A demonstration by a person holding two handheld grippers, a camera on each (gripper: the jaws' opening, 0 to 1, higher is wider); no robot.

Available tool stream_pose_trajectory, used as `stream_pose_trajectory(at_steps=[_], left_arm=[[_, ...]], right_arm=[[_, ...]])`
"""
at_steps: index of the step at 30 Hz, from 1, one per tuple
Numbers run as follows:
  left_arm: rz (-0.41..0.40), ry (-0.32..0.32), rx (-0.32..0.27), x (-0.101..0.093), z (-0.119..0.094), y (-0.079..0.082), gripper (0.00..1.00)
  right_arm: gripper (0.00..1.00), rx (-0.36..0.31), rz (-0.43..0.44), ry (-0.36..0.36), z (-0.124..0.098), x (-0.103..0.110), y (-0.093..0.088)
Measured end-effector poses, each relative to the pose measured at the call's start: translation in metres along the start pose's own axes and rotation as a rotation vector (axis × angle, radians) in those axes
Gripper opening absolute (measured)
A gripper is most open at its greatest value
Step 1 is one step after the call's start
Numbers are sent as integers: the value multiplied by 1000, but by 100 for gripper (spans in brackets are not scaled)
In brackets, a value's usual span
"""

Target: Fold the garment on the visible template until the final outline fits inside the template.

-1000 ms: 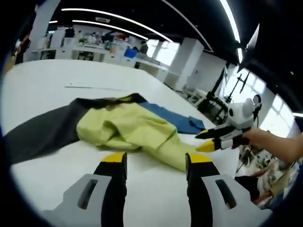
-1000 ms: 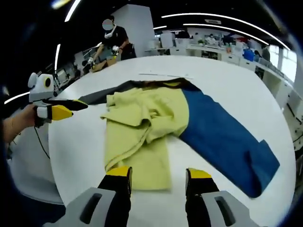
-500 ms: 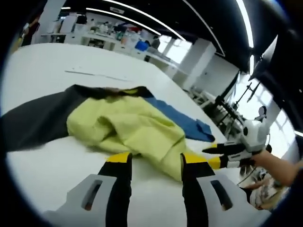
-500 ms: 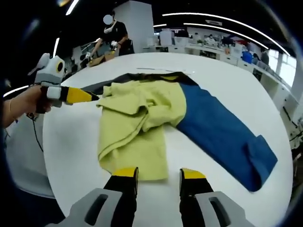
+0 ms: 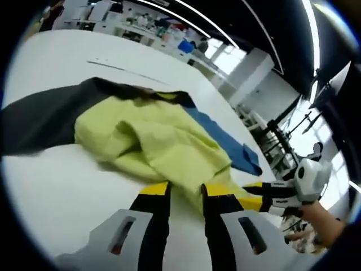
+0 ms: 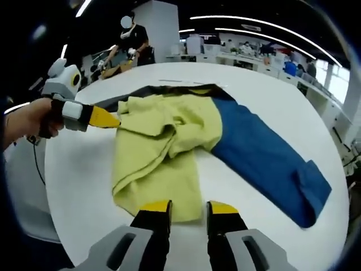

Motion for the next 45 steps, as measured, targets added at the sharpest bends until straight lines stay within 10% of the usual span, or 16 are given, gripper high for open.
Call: stream_pose_trajectory(at_steps=[31, 45], left_arm=[[-3, -78, -96, 8, -59, 20, 0], [-4, -78, -77, 20, -115, -4, 0]], right_arm=[[0, 17, 43, 56, -14, 9, 1], [0, -27, 62, 108, -46, 16, 8]])
Point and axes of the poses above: the point that each gripper's makers call its tool centre point, and the gripper's own axes: z roughly forward along the fingers, x roughly to its left, y roughly out of its top, the point moved 5 cm from there along -z, roughly backward along the fingers, and after that the axes turned 7 degrees about x, right-handed, at the moved point
